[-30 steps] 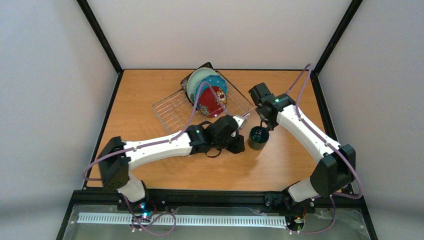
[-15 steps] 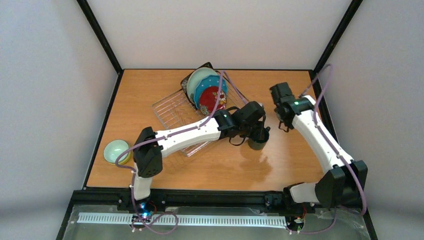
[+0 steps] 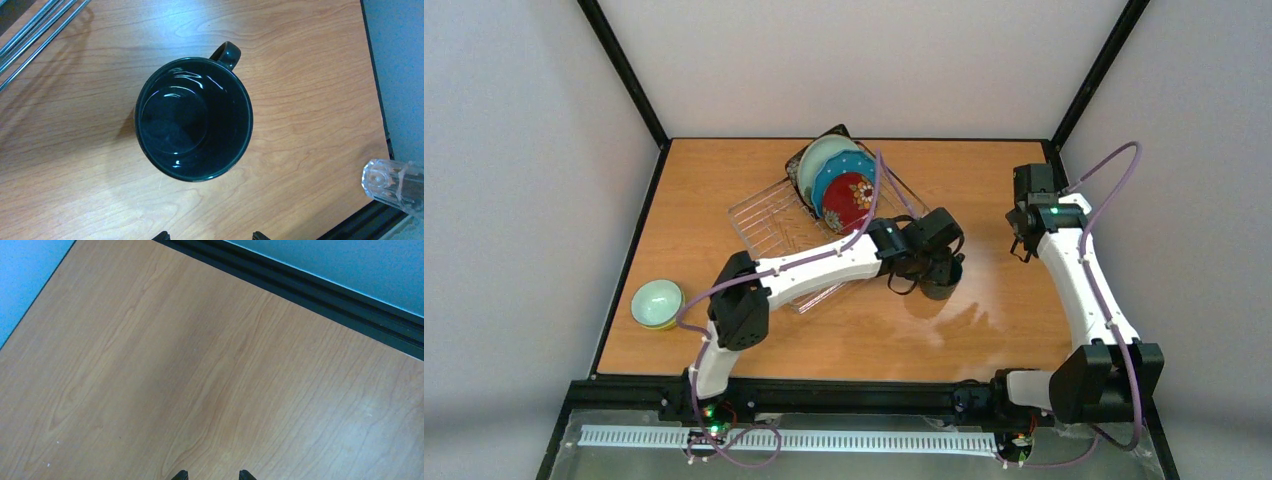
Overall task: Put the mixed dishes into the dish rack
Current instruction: Grab the cup from the center of the board, then place the cup in the dish rack, then grab the cup at the corner of the board.
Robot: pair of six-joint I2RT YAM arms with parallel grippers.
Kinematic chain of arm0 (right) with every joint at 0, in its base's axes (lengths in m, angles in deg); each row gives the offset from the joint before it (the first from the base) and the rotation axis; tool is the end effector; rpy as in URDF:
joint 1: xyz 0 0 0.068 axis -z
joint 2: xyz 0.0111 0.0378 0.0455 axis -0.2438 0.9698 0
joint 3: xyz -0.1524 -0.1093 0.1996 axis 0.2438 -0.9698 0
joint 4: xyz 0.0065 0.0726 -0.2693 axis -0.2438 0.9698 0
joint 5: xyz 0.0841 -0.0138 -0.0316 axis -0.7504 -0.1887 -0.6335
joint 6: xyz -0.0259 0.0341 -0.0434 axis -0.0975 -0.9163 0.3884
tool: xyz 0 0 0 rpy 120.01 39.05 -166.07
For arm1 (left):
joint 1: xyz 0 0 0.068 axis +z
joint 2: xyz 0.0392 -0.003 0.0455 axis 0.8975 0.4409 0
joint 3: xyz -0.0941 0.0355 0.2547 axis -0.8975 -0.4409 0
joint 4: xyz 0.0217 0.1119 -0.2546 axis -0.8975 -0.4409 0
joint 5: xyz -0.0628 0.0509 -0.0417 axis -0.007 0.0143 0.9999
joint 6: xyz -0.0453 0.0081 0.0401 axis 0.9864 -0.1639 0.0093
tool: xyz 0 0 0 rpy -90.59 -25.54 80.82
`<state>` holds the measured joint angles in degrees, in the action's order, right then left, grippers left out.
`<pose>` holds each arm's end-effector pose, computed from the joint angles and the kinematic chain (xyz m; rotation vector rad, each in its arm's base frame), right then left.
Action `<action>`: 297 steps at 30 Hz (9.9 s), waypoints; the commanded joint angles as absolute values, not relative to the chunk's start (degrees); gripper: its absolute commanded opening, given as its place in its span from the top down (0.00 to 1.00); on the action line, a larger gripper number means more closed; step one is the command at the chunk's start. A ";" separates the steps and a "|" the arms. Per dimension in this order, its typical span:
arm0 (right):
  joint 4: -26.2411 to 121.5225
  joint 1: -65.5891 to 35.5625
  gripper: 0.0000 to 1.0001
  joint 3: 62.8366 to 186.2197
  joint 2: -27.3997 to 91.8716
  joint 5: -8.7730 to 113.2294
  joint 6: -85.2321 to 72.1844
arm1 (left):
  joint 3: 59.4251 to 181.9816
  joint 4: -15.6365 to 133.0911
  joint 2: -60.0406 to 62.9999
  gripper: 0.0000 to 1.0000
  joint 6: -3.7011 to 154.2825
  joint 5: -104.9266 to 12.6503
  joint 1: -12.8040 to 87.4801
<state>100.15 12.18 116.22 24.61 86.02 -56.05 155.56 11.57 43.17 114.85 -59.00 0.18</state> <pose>0.2723 -0.0109 0.3005 1.2614 2.1110 -0.1689 0.2159 -0.4277 0.2643 0.2582 2.6617 -0.6497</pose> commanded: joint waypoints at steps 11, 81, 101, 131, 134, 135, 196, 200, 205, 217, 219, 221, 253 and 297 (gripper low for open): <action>93.90 18.17 0.42 114.55 25.54 81.14 -50.73 | 159.58 9.06 49.96 0.08 123.72 -57.57 3.85; 87.89 20.84 0.42 112.00 26.79 75.69 -48.41 | 168.10 -0.34 51.23 1.00 115.50 -56.27 8.35; 88.27 20.84 0.42 116.66 27.24 74.02 -47.41 | 168.02 -13.82 30.33 1.00 111.49 -78.70 8.50; 85.86 20.79 0.42 120.85 32.54 70.63 -45.09 | 149.08 -10.90 20.47 1.00 100.73 -76.50 37.27; 85.48 20.79 0.42 121.26 33.16 70.17 -45.13 | 148.02 -10.60 19.84 1.00 101.01 -75.83 39.54; 85.46 20.79 0.41 121.37 33.33 70.02 -45.07 | 147.68 -10.42 19.58 1.00 101.06 -75.51 40.32; 81.53 20.01 0.42 121.58 41.04 69.74 -46.95 | 136.23 -1.96 24.69 1.00 91.51 -64.41 53.38; 81.21 19.63 0.41 121.96 42.20 69.84 -47.24 | 135.66 -1.52 25.35 1.00 91.41 -64.68 53.43; 81.23 19.09 0.41 122.86 43.53 70.24 -47.27 | 135.09 -1.22 26.47 1.00 91.58 -64.40 53.39; 80.83 18.08 0.41 124.04 46.24 70.59 -47.71 | 133.38 -0.73 27.73 0.97 92.34 -64.81 53.42; 80.80 18.06 0.41 124.28 46.49 70.62 -47.70 | 133.27 -0.68 27.84 0.90 92.80 -64.79 53.38; 80.88 17.91 0.42 124.51 46.75 70.74 -47.62 | 133.02 -0.44 27.76 0.82 93.08 -64.06 53.38; 84.57 17.32 0.41 130.43 46.61 71.06 -46.35 | 140.01 -4.80 20.65 0.33 96.49 -65.46 53.42; 115.52 16.40 0.41 106.92 10.87 81.99 -69.73 | 119.47 14.55 -0.54 0.38 96.57 -43.14 27.92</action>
<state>109.09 16.35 109.51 15.69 80.56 -62.45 120.85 12.18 2.47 96.33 -45.58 28.88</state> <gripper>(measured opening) 0.588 0.622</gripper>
